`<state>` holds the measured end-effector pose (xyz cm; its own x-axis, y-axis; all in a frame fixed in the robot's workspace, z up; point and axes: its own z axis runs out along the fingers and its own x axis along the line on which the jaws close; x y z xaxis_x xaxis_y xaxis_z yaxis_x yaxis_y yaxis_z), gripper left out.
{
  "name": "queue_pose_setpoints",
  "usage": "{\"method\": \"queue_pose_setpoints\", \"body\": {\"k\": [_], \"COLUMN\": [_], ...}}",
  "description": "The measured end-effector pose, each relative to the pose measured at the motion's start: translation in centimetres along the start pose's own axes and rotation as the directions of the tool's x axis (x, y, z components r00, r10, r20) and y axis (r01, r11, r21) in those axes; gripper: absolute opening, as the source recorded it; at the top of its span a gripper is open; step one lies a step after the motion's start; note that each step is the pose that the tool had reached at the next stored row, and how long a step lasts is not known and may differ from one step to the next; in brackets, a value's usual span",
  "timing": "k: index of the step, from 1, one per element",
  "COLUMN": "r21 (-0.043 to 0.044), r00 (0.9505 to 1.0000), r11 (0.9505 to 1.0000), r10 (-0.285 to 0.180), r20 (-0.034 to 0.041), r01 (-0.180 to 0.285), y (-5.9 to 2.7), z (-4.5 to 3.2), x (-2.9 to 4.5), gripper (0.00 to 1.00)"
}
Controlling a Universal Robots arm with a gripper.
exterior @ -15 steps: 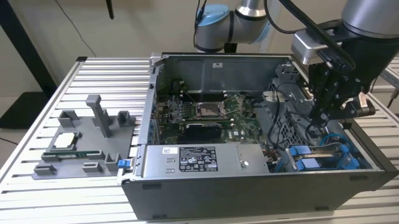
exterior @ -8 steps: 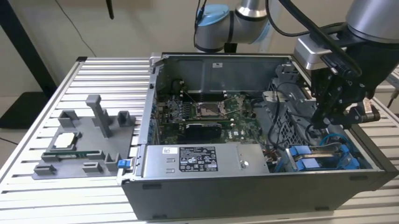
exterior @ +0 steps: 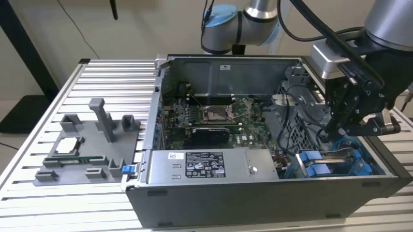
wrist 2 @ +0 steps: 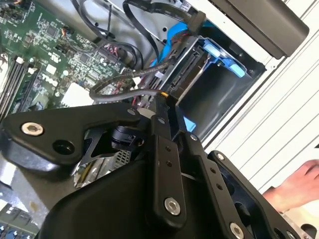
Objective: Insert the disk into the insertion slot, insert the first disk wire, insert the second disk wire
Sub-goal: 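Insert the first disk wire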
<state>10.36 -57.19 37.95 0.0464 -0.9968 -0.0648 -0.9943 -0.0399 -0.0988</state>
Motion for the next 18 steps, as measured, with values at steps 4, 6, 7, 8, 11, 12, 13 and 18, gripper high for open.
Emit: {"method": "queue_pose_setpoints", "body": {"k": [4, 6, 7, 8, 11, 12, 13, 18], "r21": [-0.0013, -0.002, -0.0024, -0.0027, -0.0038, -0.0042, -0.0045, -0.0053], "r00": [1.0, 1.0, 1.0, 1.0, 1.0, 1.0, 1.0, 1.0], "r11": [1.0, 1.0, 1.0, 1.0, 1.0, 1.0, 1.0, 1.0], "r10": [0.0, 0.0, 0.0, 0.0, 0.0, 0.0, 0.0, 0.0], "r20": [0.0001, 0.0001, 0.0001, 0.0001, 0.0001, 0.0002, 0.0002, 0.0003], "r01": [0.0, 0.0, 0.0, 0.0, 0.0, 0.0, 0.0, 0.0], "y": [0.01, 0.01, 0.01, 0.02, 0.03, 0.03, 0.03, -0.59], "z": [0.01, 0.01, 0.01, 0.01, 0.01, 0.01, 0.02, 0.34], "x": [0.57, 0.86, 1.02, 1.16, 1.6, 1.75, 1.9, 2.27], "gripper": [0.0, 0.0, 0.0, 0.0, 0.0, 0.0, 0.0, 0.0]}}
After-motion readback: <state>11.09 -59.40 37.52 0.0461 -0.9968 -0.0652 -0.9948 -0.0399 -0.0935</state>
